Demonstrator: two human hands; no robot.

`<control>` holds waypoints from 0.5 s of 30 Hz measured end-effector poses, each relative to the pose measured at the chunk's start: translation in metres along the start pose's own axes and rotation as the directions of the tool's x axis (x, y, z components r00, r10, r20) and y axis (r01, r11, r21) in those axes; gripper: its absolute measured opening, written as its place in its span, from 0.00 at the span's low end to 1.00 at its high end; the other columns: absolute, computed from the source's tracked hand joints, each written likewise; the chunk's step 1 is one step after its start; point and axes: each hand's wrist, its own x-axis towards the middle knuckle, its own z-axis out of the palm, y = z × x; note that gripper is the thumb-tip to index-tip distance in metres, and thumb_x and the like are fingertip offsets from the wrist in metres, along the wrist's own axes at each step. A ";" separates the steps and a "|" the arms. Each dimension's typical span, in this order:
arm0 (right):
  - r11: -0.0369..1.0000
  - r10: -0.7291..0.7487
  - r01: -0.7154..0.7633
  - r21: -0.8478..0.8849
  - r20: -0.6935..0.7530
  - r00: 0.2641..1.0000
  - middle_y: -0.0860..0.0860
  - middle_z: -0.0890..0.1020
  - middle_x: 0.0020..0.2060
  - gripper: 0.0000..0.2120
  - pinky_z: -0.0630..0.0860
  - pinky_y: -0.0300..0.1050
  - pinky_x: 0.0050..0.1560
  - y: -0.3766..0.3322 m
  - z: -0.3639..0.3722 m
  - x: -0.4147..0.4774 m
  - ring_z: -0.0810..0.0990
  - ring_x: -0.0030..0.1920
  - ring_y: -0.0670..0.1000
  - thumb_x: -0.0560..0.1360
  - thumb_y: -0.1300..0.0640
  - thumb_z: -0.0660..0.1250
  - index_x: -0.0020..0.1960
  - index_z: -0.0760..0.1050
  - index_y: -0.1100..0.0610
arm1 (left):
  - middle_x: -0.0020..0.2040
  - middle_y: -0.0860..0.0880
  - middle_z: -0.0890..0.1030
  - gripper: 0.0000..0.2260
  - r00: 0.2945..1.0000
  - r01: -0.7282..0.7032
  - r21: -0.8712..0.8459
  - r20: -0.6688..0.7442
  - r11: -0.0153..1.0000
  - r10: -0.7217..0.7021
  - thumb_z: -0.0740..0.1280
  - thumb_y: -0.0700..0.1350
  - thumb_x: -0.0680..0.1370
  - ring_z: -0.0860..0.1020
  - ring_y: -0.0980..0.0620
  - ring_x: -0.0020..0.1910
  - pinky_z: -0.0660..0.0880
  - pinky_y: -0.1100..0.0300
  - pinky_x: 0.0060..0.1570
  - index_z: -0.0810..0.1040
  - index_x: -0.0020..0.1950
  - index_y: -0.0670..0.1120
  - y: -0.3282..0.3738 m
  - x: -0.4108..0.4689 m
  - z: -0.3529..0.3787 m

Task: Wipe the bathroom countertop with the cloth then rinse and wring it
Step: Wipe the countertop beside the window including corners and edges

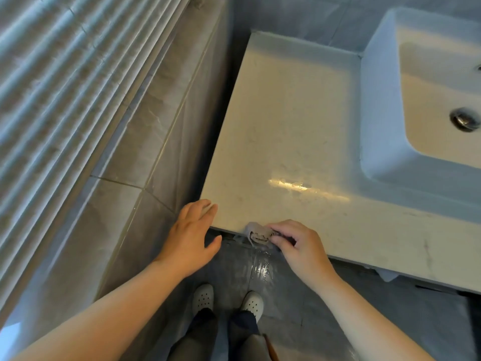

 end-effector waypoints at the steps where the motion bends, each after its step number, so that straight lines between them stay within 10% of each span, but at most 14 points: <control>1: 0.999 0.007 -0.007 0.031 -0.024 1.000 0.41 0.81 0.46 0.13 0.71 0.28 0.50 -0.004 -0.007 0.002 0.77 0.49 0.39 0.75 0.63 0.67 0.55 0.81 0.50 | 0.75 0.51 0.56 0.31 1.000 -0.001 0.004 0.001 1.000 0.001 0.63 0.55 0.77 0.51 0.54 0.73 0.54 0.63 0.68 0.58 0.76 0.46 0.001 0.000 0.000; 8: 0.999 0.039 -0.025 0.045 -0.366 0.930 0.50 0.83 0.49 0.13 0.74 0.41 0.53 -0.002 -0.063 0.083 0.79 0.49 0.49 0.73 0.64 0.68 0.56 0.81 0.55 | 0.72 0.47 0.62 0.28 1.000 -0.013 -0.026 -0.016 1.000 0.012 0.64 0.53 0.77 0.58 0.49 0.71 0.56 0.61 0.68 0.63 0.74 0.43 0.015 0.009 -0.006; 15: 0.993 0.083 -0.111 -0.046 -0.406 0.910 0.52 0.83 0.49 0.12 0.76 0.48 0.51 0.033 -0.076 0.131 0.80 0.49 0.55 0.76 0.63 0.63 0.55 0.81 0.53 | 0.74 0.46 0.62 0.29 0.988 -0.157 -0.041 -0.009 0.987 0.156 0.63 0.52 0.77 0.57 0.49 0.73 0.56 0.58 0.72 0.61 0.75 0.43 0.031 0.022 -0.003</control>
